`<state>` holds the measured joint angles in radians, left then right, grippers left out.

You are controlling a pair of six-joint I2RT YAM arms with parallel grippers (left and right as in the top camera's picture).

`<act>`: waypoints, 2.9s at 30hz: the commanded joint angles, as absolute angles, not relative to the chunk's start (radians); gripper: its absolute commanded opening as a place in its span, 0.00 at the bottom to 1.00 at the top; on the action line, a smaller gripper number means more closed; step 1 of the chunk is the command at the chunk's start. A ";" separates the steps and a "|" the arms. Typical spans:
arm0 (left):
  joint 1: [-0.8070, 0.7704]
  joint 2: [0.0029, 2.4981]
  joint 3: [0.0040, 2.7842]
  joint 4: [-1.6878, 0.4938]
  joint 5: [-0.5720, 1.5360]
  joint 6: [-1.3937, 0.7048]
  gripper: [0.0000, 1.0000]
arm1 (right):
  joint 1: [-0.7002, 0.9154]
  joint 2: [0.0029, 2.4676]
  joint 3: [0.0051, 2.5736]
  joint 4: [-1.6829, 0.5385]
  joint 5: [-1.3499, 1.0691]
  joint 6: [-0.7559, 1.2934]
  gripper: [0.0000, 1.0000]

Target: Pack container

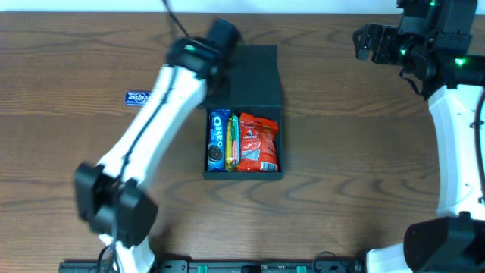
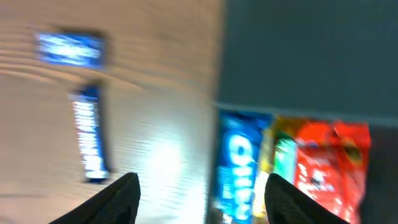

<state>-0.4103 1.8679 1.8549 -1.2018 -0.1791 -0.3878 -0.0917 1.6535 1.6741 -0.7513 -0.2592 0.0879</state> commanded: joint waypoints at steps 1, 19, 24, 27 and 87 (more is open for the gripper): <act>-0.299 1.866 1.859 -1.227 -0.281 -0.358 0.65 | -0.097 1.634 1.673 -0.752 -0.274 0.093 0.99; -0.042 1.874 1.368 -1.041 -0.166 -0.262 0.71 | -0.097 1.634 1.673 -0.752 -0.281 0.093 0.99; -0.019 1.875 1.318 -0.908 -0.127 -0.197 0.75 | -0.097 1.634 1.673 -0.753 -0.282 0.093 0.99; -0.018 1.879 1.296 -0.832 -0.126 -0.178 0.76 | -0.097 1.634 1.673 -0.754 -0.282 0.093 0.99; 0.059 1.995 1.280 -0.613 0.019 -0.077 0.57 | -0.097 1.634 1.673 -0.782 -0.281 0.093 0.99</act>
